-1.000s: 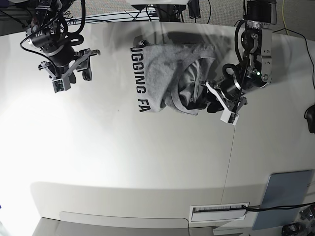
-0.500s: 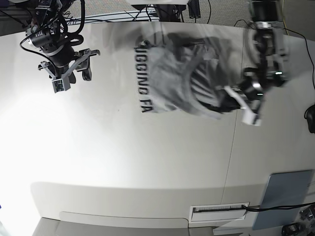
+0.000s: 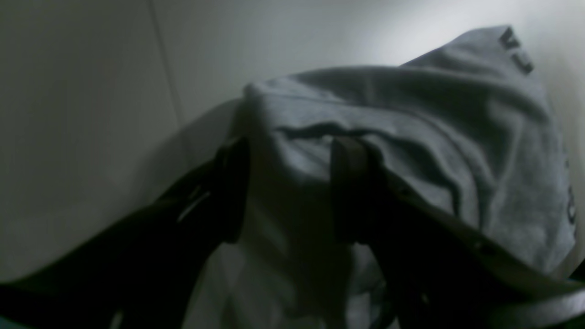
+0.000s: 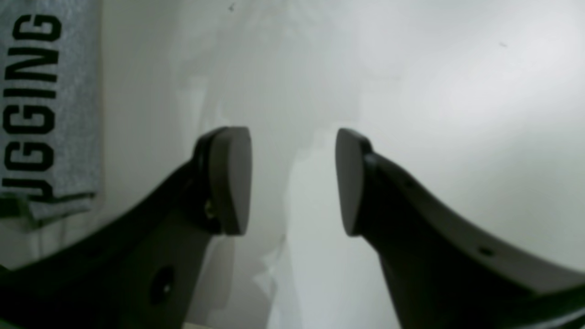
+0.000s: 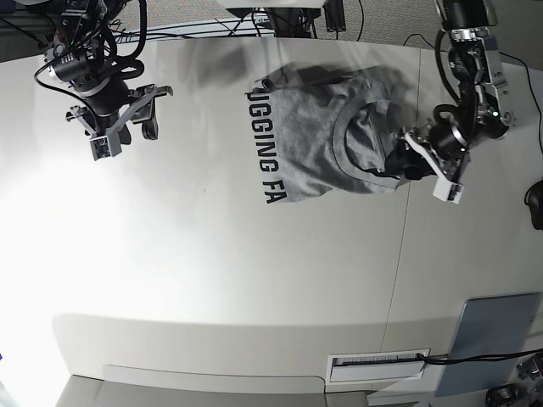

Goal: Fold the T-shirt properly
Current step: 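Fold the lifted edge over the bundle with left gripper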

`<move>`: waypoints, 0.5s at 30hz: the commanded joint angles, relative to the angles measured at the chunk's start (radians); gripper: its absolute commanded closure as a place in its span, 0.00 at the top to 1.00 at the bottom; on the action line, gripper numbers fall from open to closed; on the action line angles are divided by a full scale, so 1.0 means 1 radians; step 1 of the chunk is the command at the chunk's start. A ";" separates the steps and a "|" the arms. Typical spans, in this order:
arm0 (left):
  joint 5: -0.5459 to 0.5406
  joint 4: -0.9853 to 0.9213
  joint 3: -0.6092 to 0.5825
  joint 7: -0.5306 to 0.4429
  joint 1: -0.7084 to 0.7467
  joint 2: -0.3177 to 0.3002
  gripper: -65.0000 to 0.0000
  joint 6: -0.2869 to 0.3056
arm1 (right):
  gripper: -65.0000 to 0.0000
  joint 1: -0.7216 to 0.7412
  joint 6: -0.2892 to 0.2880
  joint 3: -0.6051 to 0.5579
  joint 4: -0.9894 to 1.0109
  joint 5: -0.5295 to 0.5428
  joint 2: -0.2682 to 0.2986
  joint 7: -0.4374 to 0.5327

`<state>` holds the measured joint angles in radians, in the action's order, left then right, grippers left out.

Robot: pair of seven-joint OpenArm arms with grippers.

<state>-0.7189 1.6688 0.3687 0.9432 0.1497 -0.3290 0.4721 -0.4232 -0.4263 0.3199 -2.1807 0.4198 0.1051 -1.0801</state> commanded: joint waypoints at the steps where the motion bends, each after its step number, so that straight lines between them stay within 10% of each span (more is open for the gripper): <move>1: -0.050 0.016 0.011 -0.019 -0.011 -0.039 0.45 0.017 | 0.45 0.008 0.000 0.002 -0.019 0.013 0.008 0.037; 8: -0.310 0.058 0.028 0.055 0.068 -0.100 0.01 0.226 | 0.34 0.061 0.009 -0.026 -0.016 0.014 0.009 0.064; 15: -0.475 0.060 0.026 0.150 0.180 -0.061 0.00 0.226 | 0.07 0.158 0.062 -0.237 -0.016 -0.111 0.008 0.127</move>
<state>-1.1614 1.7130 0.3874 1.1069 0.3336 -0.3775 0.6933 -0.2745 -0.3641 0.0776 -2.1792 0.2966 0.1104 -0.9871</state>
